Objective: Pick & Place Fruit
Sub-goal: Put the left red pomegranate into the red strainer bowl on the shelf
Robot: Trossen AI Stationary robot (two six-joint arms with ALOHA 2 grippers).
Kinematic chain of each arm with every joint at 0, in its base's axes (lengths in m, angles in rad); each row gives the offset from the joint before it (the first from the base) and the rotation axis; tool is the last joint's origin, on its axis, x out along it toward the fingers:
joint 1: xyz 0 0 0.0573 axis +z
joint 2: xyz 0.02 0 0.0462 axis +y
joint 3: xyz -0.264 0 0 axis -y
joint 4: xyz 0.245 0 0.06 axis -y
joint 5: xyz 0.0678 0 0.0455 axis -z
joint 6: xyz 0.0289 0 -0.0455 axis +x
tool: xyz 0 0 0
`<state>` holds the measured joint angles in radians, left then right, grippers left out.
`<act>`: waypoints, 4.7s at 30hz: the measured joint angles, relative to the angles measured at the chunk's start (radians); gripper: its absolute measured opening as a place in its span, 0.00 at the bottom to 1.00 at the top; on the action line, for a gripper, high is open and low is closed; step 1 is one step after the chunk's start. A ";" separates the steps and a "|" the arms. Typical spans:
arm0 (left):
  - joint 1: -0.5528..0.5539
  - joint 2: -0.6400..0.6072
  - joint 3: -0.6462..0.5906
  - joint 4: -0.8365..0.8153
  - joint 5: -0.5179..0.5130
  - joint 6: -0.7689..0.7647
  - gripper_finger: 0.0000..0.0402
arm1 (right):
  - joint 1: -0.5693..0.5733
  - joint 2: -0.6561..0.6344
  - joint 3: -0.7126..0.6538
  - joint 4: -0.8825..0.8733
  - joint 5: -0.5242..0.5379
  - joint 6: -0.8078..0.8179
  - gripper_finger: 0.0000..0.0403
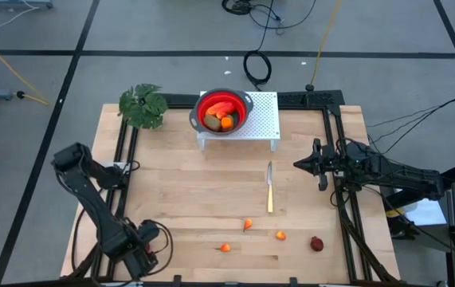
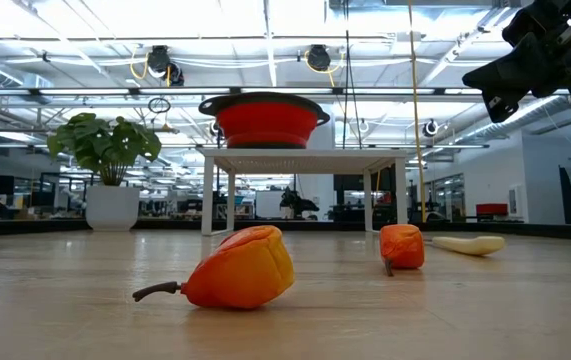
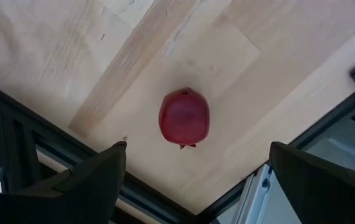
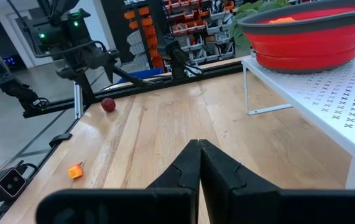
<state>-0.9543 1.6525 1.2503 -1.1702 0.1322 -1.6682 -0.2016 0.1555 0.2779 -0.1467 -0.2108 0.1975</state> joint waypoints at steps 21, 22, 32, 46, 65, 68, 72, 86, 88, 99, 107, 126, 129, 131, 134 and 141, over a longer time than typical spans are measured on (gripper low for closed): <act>-0.002 0.037 -0.100 0.109 0.077 -0.068 0.98 | 0.000 0.000 0.000 0.000 0.000 0.048 0.00; -0.002 0.037 -0.109 0.124 0.078 -0.068 0.98 | 0.000 0.000 0.000 0.000 0.000 0.054 0.00; -0.001 0.037 -0.200 0.274 0.080 -0.065 0.98 | 0.000 0.000 0.000 0.000 0.000 0.056 0.00; -0.002 0.037 -0.275 0.360 0.088 -0.039 0.98 | 0.000 0.000 0.000 0.000 0.000 0.056 0.00; -0.002 0.037 -0.285 0.360 0.099 0.025 0.85 | 0.000 0.000 0.000 0.000 0.000 0.053 0.00; -0.002 0.037 -0.285 0.360 0.096 0.024 0.75 | 0.000 0.000 0.000 0.000 0.000 0.053 0.00; -0.002 0.037 -0.285 0.360 0.095 0.024 0.65 | 0.000 0.000 0.000 0.000 0.000 0.053 0.00; -0.001 0.031 -0.283 0.355 0.077 0.008 0.46 | 0.000 0.000 0.000 0.000 0.000 0.052 0.00; 0.002 0.017 -0.283 0.355 0.075 0.008 0.46 | 0.000 0.000 0.000 0.000 0.000 0.052 0.00; 0.044 -0.187 -0.282 0.360 -0.297 0.014 0.46 | 0.000 0.000 0.000 0.000 0.000 0.052 0.00; 0.070 -0.363 -0.282 0.364 -0.778 0.025 0.48 | 0.000 0.000 0.000 0.000 0.000 0.052 0.00; 0.257 -0.535 -0.282 0.678 -1.084 -0.070 0.49 | 0.000 0.000 0.000 0.000 0.000 0.046 0.00; 0.297 -0.535 -0.282 0.770 -1.083 -0.101 0.49 | 0.000 0.000 0.000 0.000 0.000 0.044 0.00; 0.318 -0.535 -0.282 0.823 -1.073 -0.143 0.49 | 0.000 0.000 0.000 0.000 0.000 0.044 0.00; 0.345 -0.535 -0.282 0.900 -1.048 -0.160 0.49 | 0.000 0.000 0.000 0.000 0.000 0.044 0.00; 0.391 -0.535 -0.282 1.056 -1.022 -0.092 0.49 | 0.000 0.000 0.000 0.000 0.000 0.044 0.00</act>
<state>-0.5635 1.1172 0.9688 -0.1140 -0.8903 -1.7602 -0.2015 0.1555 0.2775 -0.1467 -0.2104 0.2417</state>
